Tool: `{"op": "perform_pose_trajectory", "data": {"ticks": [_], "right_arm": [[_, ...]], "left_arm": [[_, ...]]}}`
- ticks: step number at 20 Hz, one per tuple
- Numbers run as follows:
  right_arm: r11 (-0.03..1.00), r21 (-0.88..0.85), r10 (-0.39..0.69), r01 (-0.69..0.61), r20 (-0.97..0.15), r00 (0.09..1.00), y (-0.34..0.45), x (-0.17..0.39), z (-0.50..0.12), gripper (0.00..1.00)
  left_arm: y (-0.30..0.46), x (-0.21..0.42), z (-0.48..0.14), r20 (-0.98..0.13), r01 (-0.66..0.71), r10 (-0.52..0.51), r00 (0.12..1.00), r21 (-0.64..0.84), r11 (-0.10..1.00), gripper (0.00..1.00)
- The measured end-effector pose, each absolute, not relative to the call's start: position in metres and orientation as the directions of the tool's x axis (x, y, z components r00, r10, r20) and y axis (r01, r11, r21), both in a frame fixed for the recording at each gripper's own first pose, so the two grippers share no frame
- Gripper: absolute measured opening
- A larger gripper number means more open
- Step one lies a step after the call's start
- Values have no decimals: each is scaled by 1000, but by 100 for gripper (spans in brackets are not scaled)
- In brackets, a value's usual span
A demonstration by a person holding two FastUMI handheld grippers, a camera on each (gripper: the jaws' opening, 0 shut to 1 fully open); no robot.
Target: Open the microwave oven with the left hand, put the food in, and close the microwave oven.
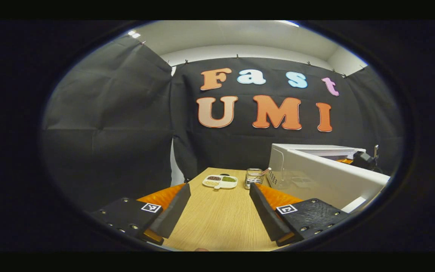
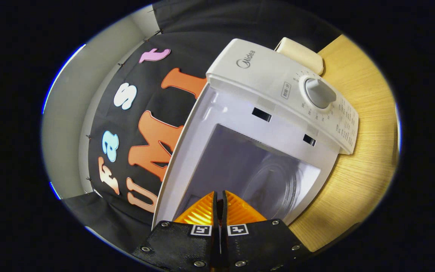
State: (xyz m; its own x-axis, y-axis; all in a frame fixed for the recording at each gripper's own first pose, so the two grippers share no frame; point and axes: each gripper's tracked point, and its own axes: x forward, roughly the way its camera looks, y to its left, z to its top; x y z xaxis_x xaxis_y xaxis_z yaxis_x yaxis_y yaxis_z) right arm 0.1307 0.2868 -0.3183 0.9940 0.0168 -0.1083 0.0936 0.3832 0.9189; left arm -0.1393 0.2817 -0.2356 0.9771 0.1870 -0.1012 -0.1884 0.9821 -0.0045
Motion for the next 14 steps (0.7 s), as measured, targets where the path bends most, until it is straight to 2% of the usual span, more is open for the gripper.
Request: {"op": "perform_pose_trajectory", "data": {"ticks": [3, 8, 12, 13, 14], "right_arm": [[341, 933, -21, 114, -114, 993, 288, 149, -327, 1], [402, 902, -35, 156, -155, 987, 296, 170, -339, 5], [565, 804, -87, 184, -164, 983, 287, 166, -336, 13], [602, 776, -104, 186, -156, 982, 283, 165, -330, 24], [628, 758, -111, 179, -140, 984, 281, 167, -319, 29]], "left_arm": [[285, -139, -234, -99, -183, 183, 978, 4, 983, 94], [286, -139, -236, -109, -183, 181, 977, -13, 983, 94], [289, -144, -239, -113, -193, 189, 975, -20, 981, 94], [289, -146, -240, -114, -192, 189, 975, -23, 981, 94], [288, -147, -239, -115, -191, 187, 976, -27, 981, 94]]}}
